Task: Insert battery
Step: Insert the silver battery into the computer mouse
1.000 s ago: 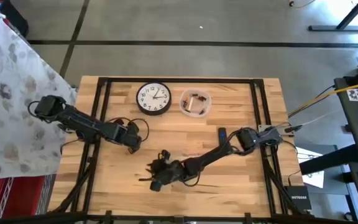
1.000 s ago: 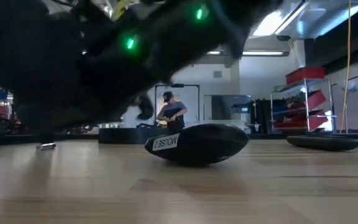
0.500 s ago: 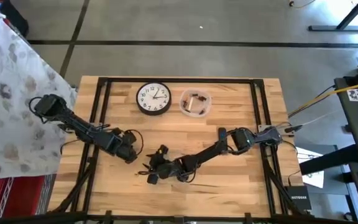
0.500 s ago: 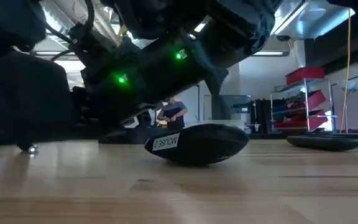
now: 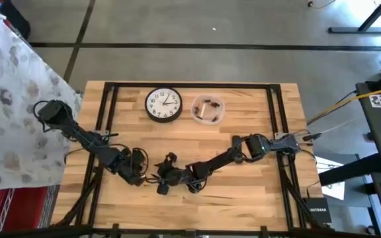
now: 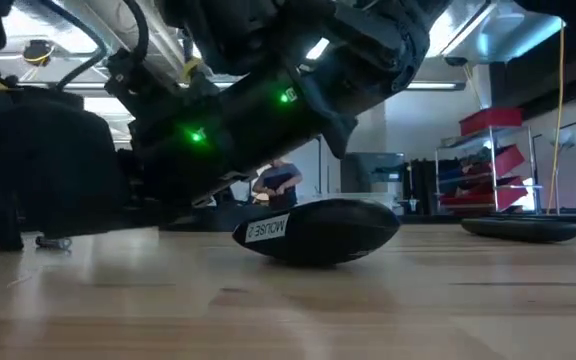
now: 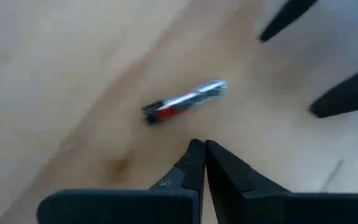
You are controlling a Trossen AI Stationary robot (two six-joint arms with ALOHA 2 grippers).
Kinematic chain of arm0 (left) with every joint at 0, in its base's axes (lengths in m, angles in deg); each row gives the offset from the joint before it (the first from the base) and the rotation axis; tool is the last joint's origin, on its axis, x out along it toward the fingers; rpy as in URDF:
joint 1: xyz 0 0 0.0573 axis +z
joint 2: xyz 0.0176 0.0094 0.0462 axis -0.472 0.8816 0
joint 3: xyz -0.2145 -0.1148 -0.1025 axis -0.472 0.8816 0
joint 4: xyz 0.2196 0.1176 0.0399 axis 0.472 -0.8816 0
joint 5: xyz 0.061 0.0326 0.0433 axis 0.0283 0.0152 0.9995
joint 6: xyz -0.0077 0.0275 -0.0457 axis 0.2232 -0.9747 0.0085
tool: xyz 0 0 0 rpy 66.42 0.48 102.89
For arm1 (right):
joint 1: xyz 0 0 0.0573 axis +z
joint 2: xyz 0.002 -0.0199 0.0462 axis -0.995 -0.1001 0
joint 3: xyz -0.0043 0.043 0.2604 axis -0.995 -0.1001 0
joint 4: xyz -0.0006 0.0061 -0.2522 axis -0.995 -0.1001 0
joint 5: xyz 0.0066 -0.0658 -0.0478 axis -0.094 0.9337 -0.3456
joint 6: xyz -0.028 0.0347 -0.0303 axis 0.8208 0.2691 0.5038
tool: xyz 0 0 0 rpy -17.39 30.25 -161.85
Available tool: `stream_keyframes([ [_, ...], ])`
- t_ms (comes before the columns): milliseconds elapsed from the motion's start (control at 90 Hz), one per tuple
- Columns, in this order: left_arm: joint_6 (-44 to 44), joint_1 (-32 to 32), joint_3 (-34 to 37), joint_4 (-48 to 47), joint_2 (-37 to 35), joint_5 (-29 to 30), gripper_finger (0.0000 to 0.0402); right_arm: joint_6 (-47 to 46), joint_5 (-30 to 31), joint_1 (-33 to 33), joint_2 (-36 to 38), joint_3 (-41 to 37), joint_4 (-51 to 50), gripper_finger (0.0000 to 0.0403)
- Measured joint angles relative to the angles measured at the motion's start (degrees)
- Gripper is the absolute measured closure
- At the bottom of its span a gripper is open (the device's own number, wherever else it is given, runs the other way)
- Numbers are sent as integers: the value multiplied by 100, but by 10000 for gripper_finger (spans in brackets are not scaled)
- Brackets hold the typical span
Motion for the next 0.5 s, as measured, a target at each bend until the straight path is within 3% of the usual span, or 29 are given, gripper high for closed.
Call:
stream_keyframes([
  [133, -276, -39, -68, -56, 0, 47, 401, -3, -8, -47, 0, 0, -101, 209],
  [356, 140, 11, -461, -2103, 2, 128, 401, -31, -30, -45, 0, 0, -118, 209],
  [500, 88, 216, -157, -1720, 33, 670, 401, -47, -40, -64, 0, 0, -134, 209],
])
